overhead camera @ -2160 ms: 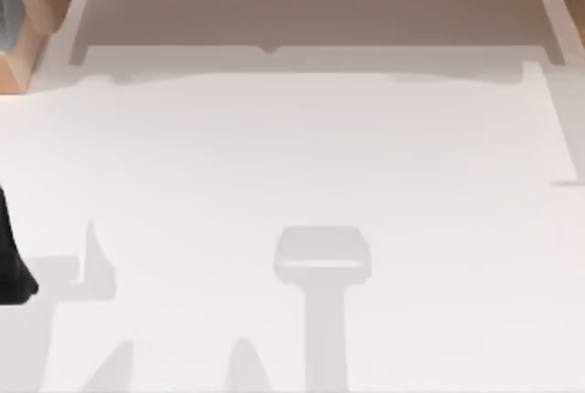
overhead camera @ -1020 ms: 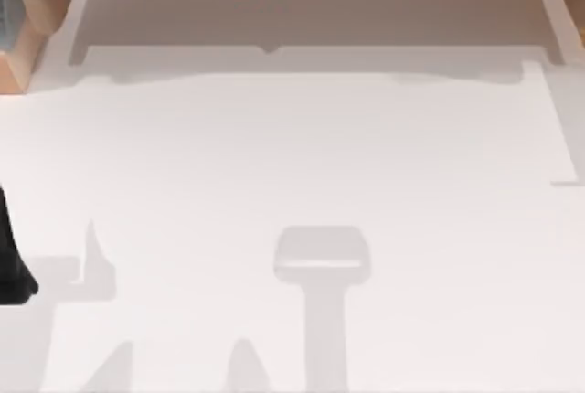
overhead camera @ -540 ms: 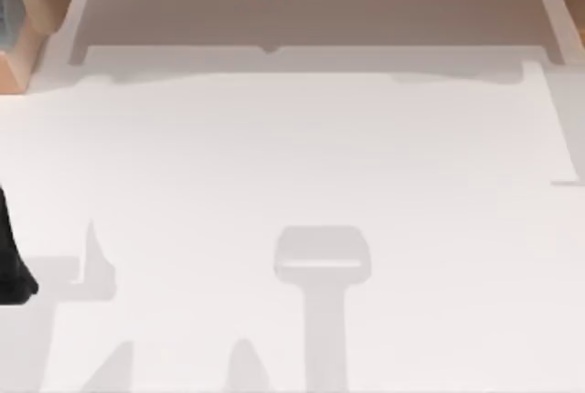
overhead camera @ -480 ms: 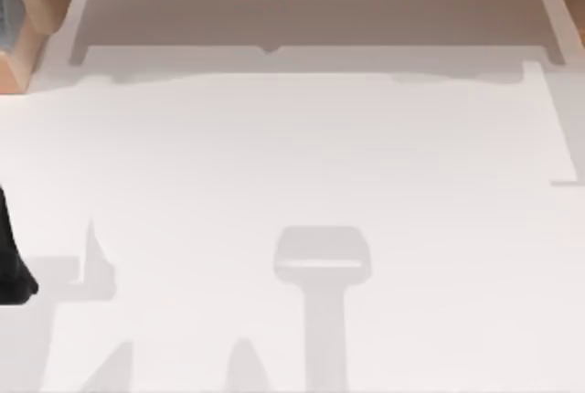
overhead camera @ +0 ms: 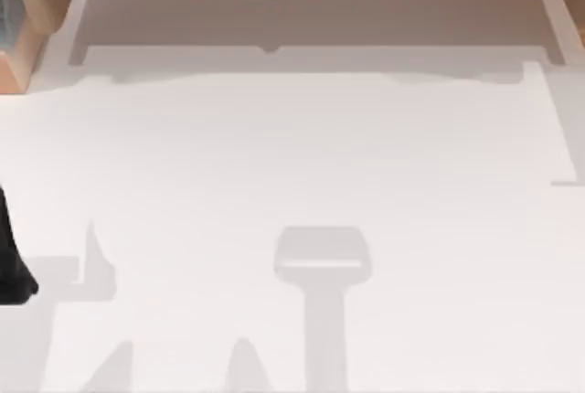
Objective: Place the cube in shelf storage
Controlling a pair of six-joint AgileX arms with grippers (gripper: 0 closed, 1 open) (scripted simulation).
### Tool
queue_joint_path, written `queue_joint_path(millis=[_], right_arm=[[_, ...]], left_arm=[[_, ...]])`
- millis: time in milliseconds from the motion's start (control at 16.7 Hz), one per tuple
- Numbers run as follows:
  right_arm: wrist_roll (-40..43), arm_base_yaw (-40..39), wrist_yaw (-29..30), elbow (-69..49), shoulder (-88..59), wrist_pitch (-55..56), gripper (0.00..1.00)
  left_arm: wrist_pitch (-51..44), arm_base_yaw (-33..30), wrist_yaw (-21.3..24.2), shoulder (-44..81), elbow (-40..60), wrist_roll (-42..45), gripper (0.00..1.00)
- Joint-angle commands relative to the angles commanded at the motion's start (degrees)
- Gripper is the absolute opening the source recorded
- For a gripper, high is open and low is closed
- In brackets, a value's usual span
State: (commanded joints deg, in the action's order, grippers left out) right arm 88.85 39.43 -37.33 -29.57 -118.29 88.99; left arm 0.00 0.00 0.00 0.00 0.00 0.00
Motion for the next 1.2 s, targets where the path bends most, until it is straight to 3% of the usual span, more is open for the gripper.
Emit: queue_joint_path(millis=[480,840,1200], right_arm=[[0.1,-6.5,6.5,-12.3,-4.5,-7.7,0.0],[0.0,-6.6,7.0,-13.1,-5.0,-8.5,0.0],[0.0,-10.6,10.9,-25.1,-9.8,-15.2,0.0]], left_arm=[[0.0,0.0,0.0,0.0,0.0,0.0,1.0],[0.0,0.0,0.0,0.0,0.0,0.0,1.0],[0.0,0.0,0.0,0.0,0.0,0.0,1.0]])
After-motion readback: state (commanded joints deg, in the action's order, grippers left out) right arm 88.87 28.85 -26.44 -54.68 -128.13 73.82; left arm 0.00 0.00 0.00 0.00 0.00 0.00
